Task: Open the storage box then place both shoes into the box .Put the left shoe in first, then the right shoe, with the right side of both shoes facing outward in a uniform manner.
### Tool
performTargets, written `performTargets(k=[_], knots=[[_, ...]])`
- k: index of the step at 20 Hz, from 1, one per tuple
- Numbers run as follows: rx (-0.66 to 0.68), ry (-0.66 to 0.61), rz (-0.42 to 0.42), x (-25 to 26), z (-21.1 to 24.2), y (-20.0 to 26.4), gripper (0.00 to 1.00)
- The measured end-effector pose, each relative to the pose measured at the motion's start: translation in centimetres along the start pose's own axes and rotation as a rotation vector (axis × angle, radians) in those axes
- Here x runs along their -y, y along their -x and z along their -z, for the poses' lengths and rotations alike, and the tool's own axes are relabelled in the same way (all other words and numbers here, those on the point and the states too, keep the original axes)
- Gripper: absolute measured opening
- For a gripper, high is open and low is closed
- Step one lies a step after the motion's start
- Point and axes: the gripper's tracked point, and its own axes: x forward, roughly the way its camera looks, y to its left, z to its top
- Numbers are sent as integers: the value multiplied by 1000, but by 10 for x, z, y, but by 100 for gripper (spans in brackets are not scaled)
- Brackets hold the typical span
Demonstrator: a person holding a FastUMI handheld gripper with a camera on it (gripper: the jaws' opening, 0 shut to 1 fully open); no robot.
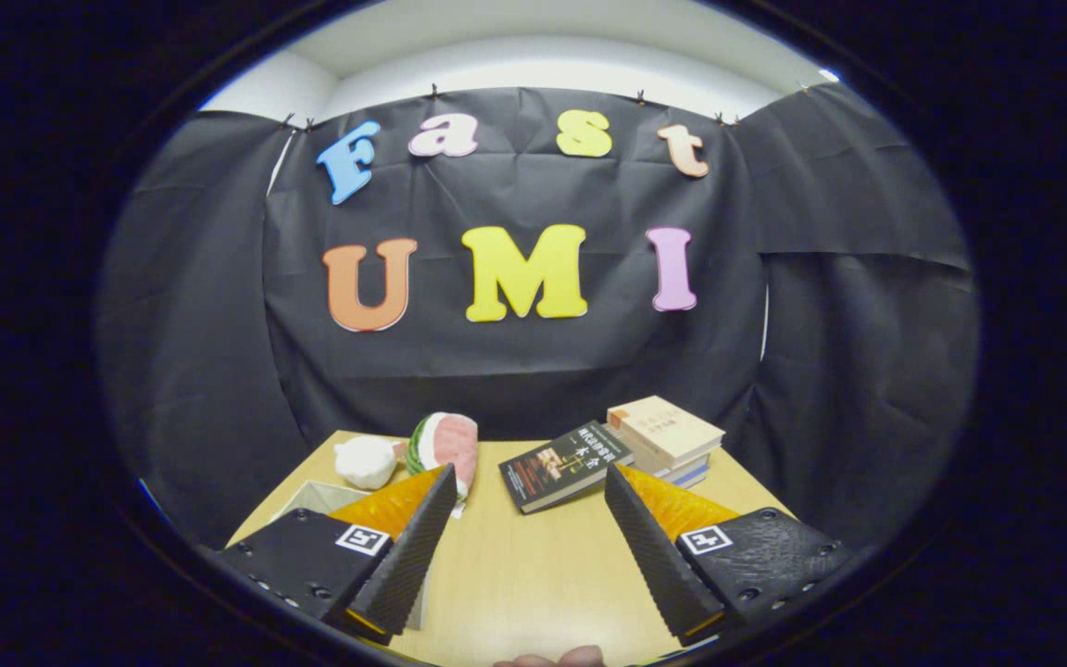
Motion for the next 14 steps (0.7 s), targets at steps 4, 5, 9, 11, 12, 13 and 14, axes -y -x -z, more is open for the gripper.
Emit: performTargets(k=[4,5,9,11,12,13,14], knots=[[31,-23,4,17,0,20,96],[33,-35,1,18,1,23,96],[39,-58,-20,15,2,28,96],[50,-54,-25,16,-2,28,96],[49,-55,-28,14,-2,28,96],[47,-61,-36,12,-2,28,96],[47,-69,-44,9,-3,28,96]])
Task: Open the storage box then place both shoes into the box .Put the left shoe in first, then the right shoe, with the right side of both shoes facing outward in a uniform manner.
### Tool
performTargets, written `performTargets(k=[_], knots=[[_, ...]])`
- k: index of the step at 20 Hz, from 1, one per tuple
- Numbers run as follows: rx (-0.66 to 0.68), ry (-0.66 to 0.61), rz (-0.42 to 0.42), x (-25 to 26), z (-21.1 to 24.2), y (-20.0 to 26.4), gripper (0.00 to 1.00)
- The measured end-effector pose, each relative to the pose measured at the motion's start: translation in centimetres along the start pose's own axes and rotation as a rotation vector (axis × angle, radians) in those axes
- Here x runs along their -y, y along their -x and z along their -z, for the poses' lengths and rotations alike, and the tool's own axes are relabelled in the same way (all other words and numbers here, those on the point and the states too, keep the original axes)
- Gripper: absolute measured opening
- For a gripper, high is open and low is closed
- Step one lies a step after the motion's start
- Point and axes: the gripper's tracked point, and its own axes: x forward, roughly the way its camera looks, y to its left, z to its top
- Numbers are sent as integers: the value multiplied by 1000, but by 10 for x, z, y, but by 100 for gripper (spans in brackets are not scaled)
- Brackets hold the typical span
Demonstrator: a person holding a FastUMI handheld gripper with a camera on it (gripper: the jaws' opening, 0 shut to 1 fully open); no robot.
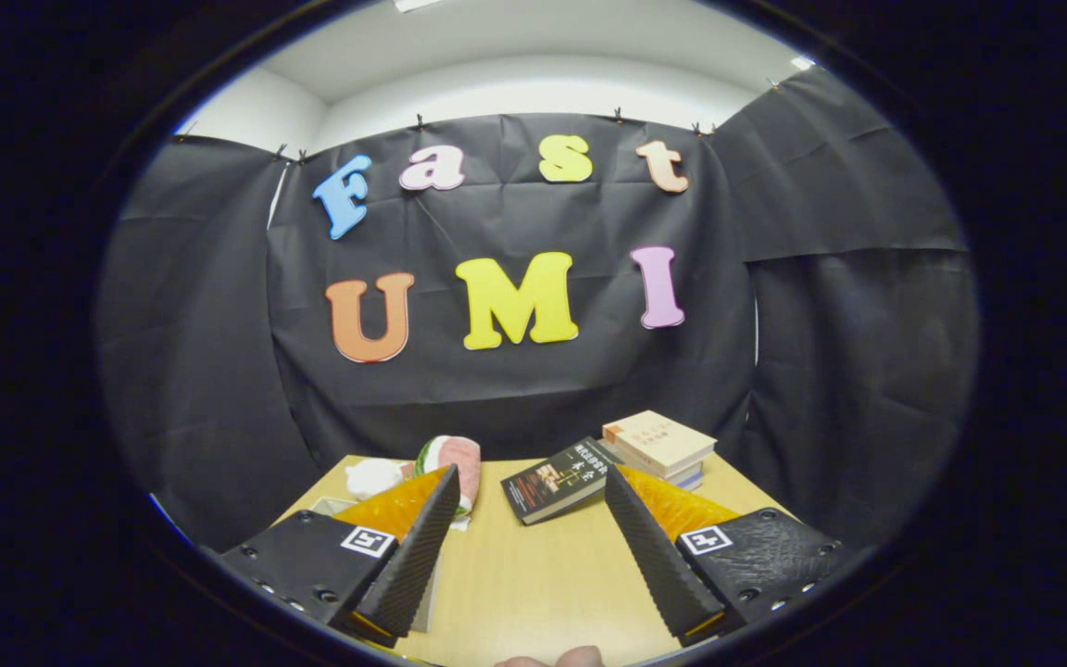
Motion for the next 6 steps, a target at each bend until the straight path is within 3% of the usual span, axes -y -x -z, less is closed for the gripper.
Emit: performTargets(k=[6], knots=[[-6,-1,-7,-1,3,-3,96]])
